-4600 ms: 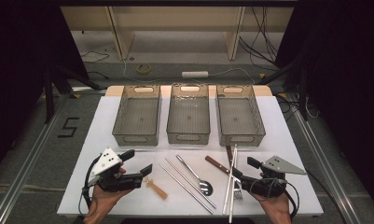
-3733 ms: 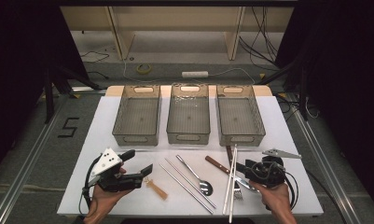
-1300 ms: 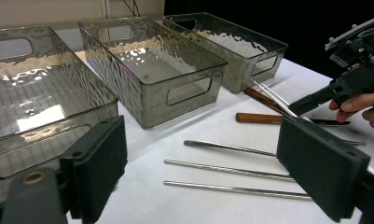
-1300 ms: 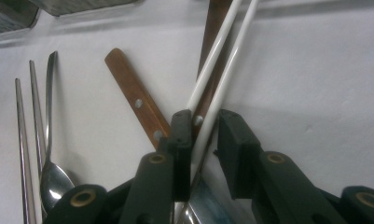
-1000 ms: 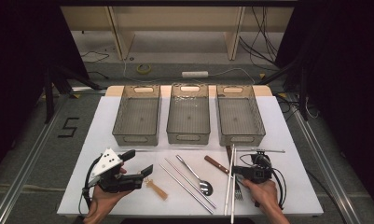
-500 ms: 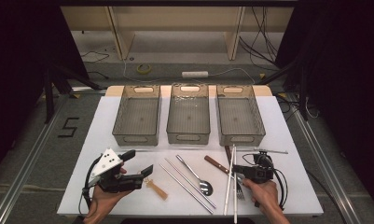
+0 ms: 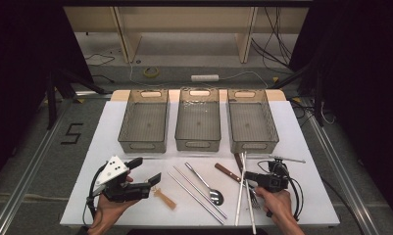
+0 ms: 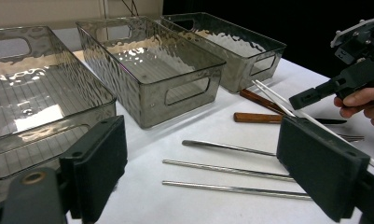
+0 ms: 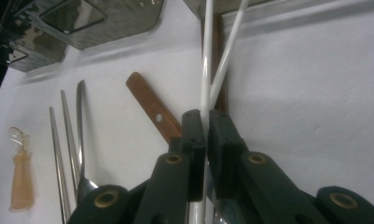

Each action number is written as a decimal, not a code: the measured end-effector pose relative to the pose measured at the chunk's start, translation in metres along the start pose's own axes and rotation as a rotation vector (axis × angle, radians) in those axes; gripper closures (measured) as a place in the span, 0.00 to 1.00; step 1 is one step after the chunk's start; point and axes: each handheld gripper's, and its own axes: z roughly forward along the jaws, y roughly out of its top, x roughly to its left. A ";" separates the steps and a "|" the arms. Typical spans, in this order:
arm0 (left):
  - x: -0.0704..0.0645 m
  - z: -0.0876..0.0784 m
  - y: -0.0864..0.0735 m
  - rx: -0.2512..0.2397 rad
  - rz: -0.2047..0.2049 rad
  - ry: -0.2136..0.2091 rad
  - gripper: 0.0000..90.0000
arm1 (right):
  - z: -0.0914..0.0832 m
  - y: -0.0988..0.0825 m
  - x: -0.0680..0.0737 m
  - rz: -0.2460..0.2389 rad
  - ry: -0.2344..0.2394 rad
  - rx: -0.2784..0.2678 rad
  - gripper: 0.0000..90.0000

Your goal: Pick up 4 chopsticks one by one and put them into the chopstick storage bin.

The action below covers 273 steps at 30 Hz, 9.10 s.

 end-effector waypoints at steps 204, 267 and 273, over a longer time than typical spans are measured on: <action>0.168 0.125 0.081 0.430 -0.321 0.310 0.84 | -0.025 0.014 0.029 -0.314 -0.045 -0.001 0.35; 0.010 0.039 0.014 0.302 -0.136 0.054 0.23 | 0.029 0.047 0.006 -0.204 -0.218 0.141 0.75; 0.009 0.038 0.014 0.304 -0.129 0.047 0.23 | 0.030 0.047 0.006 -0.201 -0.218 0.142 0.77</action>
